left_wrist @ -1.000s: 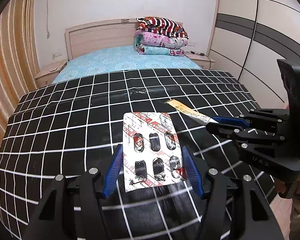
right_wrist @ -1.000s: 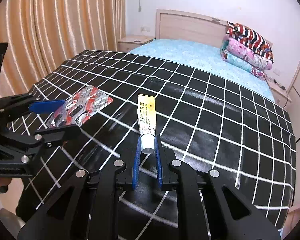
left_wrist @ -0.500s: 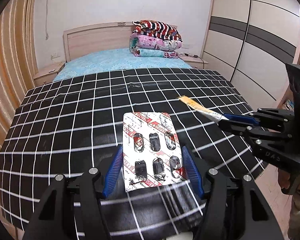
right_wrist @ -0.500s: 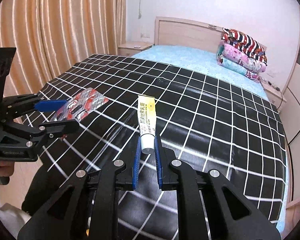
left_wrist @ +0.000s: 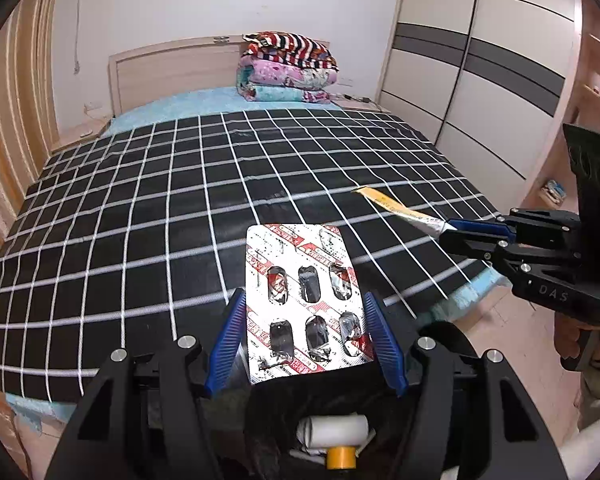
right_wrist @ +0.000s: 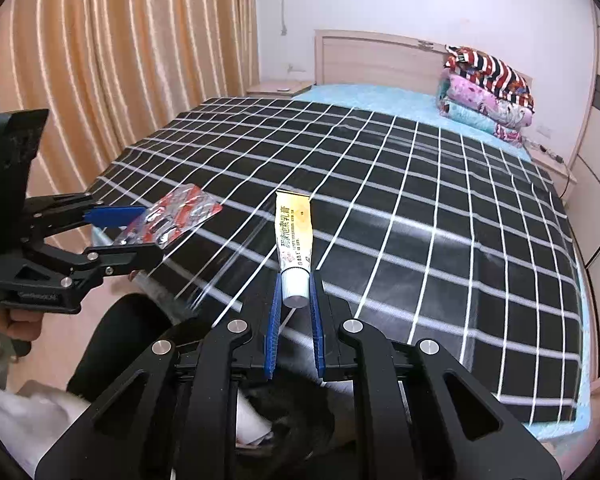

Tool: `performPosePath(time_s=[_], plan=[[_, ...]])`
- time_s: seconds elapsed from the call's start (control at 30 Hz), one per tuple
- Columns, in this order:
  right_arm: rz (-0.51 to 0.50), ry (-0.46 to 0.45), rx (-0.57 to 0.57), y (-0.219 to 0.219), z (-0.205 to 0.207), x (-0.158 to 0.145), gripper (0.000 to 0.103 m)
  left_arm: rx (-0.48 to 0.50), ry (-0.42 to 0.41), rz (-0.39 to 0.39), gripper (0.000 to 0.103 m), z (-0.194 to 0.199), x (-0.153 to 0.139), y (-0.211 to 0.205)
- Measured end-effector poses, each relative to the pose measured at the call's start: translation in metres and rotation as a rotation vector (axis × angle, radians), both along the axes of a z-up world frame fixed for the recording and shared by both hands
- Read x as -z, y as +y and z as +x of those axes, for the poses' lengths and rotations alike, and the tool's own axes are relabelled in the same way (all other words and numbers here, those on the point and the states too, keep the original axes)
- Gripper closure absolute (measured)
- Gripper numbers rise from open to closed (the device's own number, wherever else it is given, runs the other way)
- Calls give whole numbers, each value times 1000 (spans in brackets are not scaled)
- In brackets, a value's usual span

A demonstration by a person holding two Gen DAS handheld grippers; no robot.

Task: Collect trash
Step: 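Carry the blister pack and ointment tube over the bin and open both grippers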

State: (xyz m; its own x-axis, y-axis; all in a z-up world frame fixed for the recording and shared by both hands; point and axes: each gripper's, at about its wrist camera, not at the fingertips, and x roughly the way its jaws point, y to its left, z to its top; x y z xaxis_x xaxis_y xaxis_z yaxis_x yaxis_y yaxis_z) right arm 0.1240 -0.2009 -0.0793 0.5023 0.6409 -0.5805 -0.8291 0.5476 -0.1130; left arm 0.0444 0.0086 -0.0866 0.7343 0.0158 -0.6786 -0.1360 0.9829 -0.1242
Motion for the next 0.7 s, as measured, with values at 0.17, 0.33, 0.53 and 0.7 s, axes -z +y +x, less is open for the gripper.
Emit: performPosePath(time_s=[0.17, 0.33, 0.53, 0.7], plan=[[0, 48, -30, -10, -17, 14, 89, 19, 20, 24, 45, -19, 7, -8], [13, 93, -56, -19, -31, 26, 89, 46, 55, 11, 45, -37, 22, -14], [8, 126, -123, -23, -46, 42, 89, 72, 101, -41, 45, -48, 44, -19], [-20, 165, -148, -19, -47, 57, 89, 99, 133, -76, 45, -54, 57, -24]])
